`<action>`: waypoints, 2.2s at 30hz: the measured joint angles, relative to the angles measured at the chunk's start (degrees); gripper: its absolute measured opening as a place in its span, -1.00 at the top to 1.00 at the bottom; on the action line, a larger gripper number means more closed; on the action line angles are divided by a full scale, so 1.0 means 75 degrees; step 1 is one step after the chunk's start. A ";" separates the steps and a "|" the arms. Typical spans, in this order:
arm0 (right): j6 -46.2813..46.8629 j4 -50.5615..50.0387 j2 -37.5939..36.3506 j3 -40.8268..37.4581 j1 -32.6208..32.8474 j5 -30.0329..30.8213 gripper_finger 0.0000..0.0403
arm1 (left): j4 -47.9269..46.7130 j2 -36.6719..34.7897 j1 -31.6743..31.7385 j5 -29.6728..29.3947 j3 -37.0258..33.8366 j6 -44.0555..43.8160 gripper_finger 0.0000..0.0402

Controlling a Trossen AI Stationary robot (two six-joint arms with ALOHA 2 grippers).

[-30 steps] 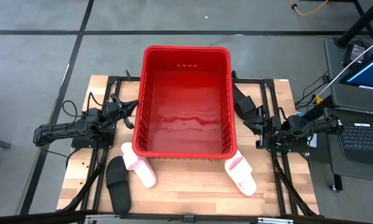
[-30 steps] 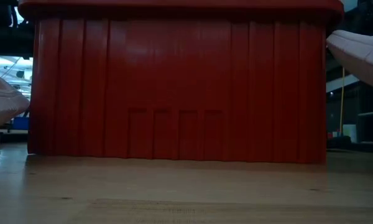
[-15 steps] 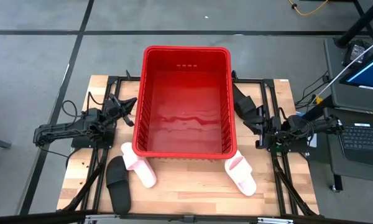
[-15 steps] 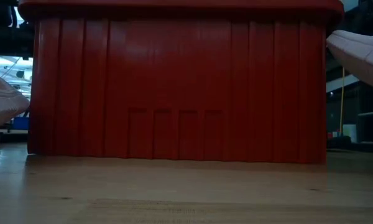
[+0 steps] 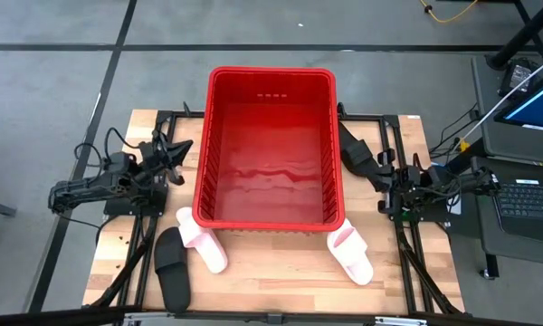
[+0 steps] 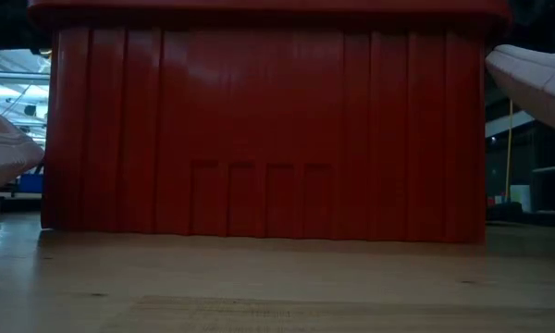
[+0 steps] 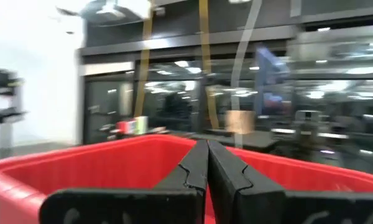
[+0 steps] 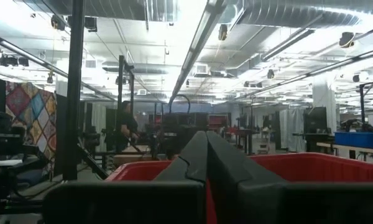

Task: Pick and place slides into bin
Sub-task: Put the left pink slide into the bin

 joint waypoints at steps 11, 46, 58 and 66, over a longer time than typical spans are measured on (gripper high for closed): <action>-0.0067 0.0005 0.0000 0.0000 -0.0001 0.0000 0.94 | -0.0016 0.0000 -0.0002 0.0851 0.0032 -0.0511 0.98; 0.2842 -0.6633 0.3912 0.6126 -0.0010 0.1892 0.99 | -0.3343 0.0456 -0.0003 0.0874 0.2706 -0.0419 0.99; 0.6567 -1.1106 0.5445 0.8807 -0.0010 0.3285 0.99 | -0.3989 0.0472 0.0000 0.0461 0.2704 -0.0398 0.99; 0.8937 -1.3673 0.6235 0.9567 -0.0036 0.3196 0.99 | -0.3970 0.0472 0.0000 0.0461 0.2704 -0.0398 0.99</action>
